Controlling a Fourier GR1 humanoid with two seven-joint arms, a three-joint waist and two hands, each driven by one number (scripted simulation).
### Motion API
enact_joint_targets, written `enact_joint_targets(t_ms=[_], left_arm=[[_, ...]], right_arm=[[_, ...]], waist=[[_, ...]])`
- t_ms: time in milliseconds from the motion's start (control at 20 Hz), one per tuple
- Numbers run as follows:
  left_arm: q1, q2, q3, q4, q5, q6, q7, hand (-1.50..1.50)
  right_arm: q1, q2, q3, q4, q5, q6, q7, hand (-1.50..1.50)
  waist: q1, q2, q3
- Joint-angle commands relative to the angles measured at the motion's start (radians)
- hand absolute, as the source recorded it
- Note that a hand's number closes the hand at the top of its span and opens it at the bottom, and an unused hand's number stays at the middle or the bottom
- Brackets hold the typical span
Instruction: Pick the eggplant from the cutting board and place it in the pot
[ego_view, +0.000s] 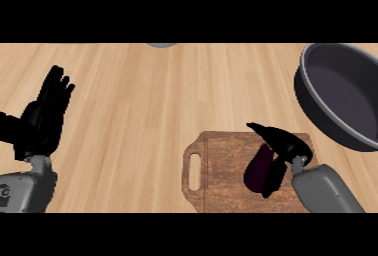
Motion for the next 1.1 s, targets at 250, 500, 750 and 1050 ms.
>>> enact_joint_targets(t_ms=[250, 500, 750, 1050], left_arm=[[0.065, 0.003, 0.035, -0.072, 0.026, -0.057, 0.021, 0.0], [0.034, 0.03, 0.082, -0.081, 0.023, -0.071, 0.064, 0.0], [-0.007, -0.042, 0.027, -0.037, -0.052, -0.031, 0.045, 0.0], [0.083, -0.047, 0.034, -0.059, -0.042, -0.046, 0.001, 0.0]], right_arm=[[-0.011, 0.002, 0.064, 0.074, 0.126, -0.026, -0.213, 1.5], [0.02, -0.01, 0.027, 0.114, 0.154, -0.026, -0.292, 1.5], [0.019, 0.001, -0.002, 0.051, 0.188, 0.007, -0.293, 1.5], [0.197, 0.038, 0.213, -0.291, 0.288, -0.075, -0.3, 1.5]], waist=[[0.005, 0.0, 0.001], [0.001, 0.0, 0.001], [-0.002, 0.0, 0.0], [-0.019, -0.008, -0.001]])
